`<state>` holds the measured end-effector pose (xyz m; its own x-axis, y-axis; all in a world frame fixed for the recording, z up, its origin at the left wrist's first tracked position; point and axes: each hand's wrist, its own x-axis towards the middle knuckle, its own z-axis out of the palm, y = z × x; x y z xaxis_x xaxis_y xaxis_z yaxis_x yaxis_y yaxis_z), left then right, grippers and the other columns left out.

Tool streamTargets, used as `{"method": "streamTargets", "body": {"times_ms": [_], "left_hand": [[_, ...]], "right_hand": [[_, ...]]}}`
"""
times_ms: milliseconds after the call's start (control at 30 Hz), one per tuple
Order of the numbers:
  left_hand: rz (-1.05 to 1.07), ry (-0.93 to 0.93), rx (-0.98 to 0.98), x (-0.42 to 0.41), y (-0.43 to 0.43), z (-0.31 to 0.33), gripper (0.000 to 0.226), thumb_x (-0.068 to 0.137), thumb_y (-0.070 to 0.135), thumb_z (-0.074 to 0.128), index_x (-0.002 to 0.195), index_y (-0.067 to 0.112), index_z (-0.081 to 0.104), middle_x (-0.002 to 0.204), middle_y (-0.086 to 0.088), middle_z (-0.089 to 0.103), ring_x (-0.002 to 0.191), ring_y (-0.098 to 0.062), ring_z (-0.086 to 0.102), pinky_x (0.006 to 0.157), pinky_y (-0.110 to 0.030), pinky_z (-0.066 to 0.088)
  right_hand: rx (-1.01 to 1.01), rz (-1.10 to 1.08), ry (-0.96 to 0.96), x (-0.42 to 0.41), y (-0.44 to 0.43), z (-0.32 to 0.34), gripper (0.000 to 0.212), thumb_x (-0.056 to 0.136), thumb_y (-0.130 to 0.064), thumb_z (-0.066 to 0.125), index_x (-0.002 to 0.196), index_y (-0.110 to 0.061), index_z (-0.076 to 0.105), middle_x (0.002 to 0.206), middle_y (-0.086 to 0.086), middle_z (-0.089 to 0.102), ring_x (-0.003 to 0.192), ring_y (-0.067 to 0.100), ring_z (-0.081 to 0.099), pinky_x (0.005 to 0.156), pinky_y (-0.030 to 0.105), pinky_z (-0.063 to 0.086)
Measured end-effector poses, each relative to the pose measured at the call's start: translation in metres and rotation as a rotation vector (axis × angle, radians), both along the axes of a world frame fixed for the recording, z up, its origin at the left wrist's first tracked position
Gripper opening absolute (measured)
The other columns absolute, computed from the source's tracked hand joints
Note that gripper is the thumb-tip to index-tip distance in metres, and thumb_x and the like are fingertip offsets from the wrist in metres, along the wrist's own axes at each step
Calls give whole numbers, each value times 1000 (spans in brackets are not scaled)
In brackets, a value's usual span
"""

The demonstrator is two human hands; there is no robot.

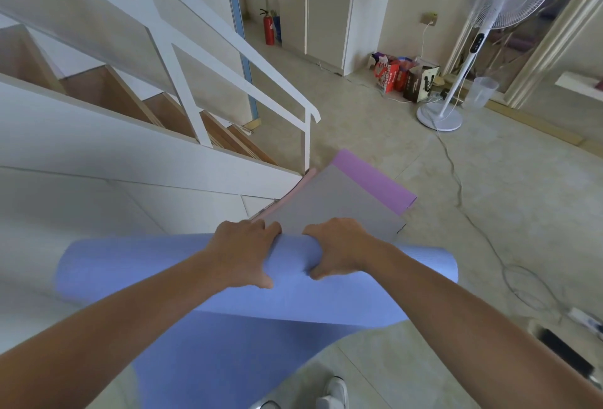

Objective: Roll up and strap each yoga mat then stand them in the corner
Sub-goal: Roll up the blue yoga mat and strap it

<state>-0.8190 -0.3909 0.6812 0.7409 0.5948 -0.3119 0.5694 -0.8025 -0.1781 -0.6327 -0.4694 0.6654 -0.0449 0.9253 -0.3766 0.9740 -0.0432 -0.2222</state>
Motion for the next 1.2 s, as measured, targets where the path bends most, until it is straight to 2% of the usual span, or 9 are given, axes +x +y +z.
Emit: {"method": "streamTargets", "body": {"times_ms": [167,300,467,633,700,833,967,1133,1200], "left_hand": [[-24,-14,59,1,4,-8,65,71,48,71,124,24,42,100,7,54,90,-21,60,65,-31,40],[206,-4,-351,3,29,8,59,53,53,79,101,29,53,86,12,61,80,-15,63,69,-31,52],[322,25,-776,-5,39,21,71,47,55,86,109,33,58,103,15,66,92,-11,67,86,-41,58],[-28,88,-106,-8,7,14,85,60,59,76,127,30,34,109,10,53,94,-19,62,72,-32,43],[-9,37,-31,-8,6,9,73,65,51,74,124,26,39,101,9,55,87,-20,63,67,-31,43],[250,14,-419,-14,35,20,61,53,49,82,103,30,53,91,13,62,83,-14,63,70,-31,53],[385,-30,-753,-23,43,29,67,49,47,89,106,31,58,104,12,67,91,-11,67,82,-39,59],[21,107,-123,-23,14,22,101,57,63,78,139,30,29,118,10,53,102,-20,59,78,-34,46],[-23,84,47,-22,6,13,91,64,57,75,137,26,30,113,7,51,95,-21,56,69,-32,37]], "right_hand": [[-33,-42,80,-1,0,-5,65,69,-52,76,123,-35,45,104,-12,60,99,19,60,78,33,45],[135,117,-151,-15,-7,-11,117,67,-70,72,155,-30,6,144,-4,37,125,23,43,102,38,38],[100,140,-76,-18,4,-1,95,69,-64,71,146,-36,24,128,-5,52,112,22,54,91,38,44],[-86,-6,191,-5,15,8,81,60,-55,82,130,-43,43,109,-16,63,97,16,60,82,33,50],[-80,-25,220,-7,13,8,86,61,-54,83,135,-44,41,117,-16,61,103,17,60,86,33,49],[124,159,-114,-24,0,-4,122,63,-71,75,155,-31,6,144,-5,39,123,23,46,101,38,39],[206,148,-183,-30,4,-8,99,73,-64,68,150,-30,17,133,-1,48,117,25,51,94,38,42],[25,52,20,-17,17,9,74,63,-61,76,126,-38,44,107,-13,64,93,17,59,78,34,46],[-21,18,99,-16,17,11,75,62,-58,79,127,-39,45,107,-15,63,94,15,59,80,32,47]]}}
